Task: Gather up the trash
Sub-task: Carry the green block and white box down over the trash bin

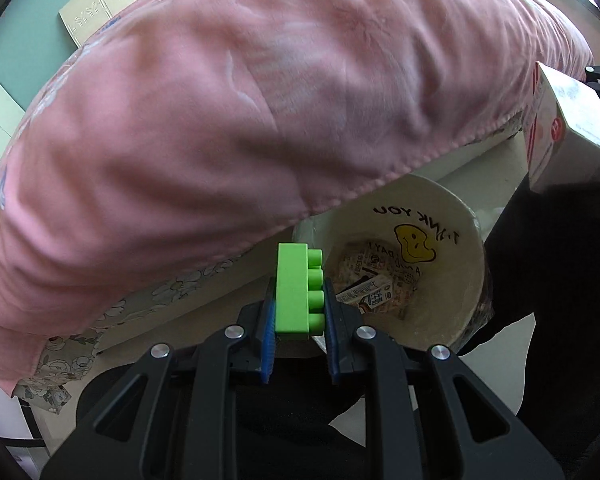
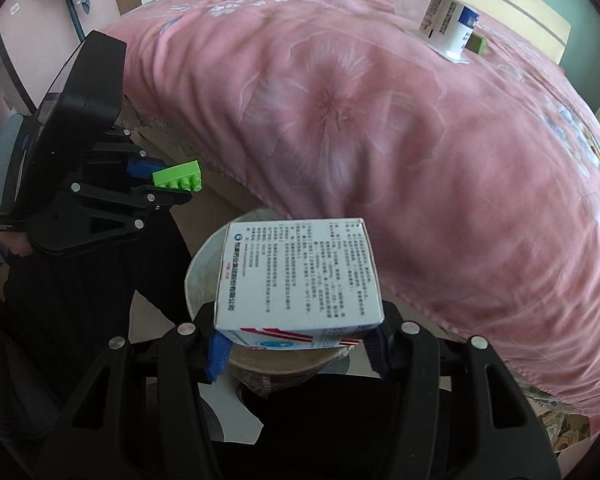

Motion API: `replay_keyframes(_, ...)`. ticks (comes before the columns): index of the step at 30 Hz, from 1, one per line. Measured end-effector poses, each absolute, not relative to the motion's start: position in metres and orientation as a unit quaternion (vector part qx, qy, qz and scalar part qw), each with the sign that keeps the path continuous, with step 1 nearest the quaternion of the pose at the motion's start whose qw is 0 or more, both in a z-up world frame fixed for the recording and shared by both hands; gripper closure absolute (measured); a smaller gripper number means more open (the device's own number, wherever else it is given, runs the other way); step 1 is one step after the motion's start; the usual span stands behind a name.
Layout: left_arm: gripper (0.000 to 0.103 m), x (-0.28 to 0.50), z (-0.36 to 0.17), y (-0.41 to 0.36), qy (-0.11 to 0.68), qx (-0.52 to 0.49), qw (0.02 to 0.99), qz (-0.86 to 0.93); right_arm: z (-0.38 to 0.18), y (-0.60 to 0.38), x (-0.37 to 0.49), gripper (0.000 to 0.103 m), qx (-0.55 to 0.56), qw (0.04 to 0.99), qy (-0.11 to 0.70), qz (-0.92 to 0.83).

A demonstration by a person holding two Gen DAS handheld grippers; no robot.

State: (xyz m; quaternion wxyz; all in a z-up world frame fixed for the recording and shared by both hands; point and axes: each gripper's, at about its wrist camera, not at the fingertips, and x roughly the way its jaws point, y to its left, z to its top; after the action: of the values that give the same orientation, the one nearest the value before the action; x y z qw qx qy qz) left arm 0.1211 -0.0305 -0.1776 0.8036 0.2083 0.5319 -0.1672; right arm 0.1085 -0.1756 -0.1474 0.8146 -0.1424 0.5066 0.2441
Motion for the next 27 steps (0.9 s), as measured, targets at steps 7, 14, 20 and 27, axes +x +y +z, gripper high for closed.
replay_keyframes(7, 0.080, 0.126, -0.207, -0.041, 0.557, 0.204, 0.785, -0.176, -0.179, -0.168, 0.112, 0.048, -0.145, 0.794, 0.534, 0.253)
replay_keyframes(14, 0.080, 0.132, -0.227, -0.048, 0.576, 0.199, 0.771, -0.183, -0.204, -0.162, 0.117, 0.048, -0.149, 0.776, 0.556, 0.260)
replay_keyframes(20, 0.080, 0.135, -0.242, -0.053, 0.587, 0.196, 0.762, -0.192, -0.224, -0.153, 0.130, 0.048, -0.156, 0.760, 0.573, 0.263)
replay_keyframes(27, 0.080, 0.138, -0.260, -0.062, 0.602, 0.193, 0.747, -0.205, -0.243, -0.149, 0.141, 0.048, -0.156, 0.744, 0.594, 0.263)
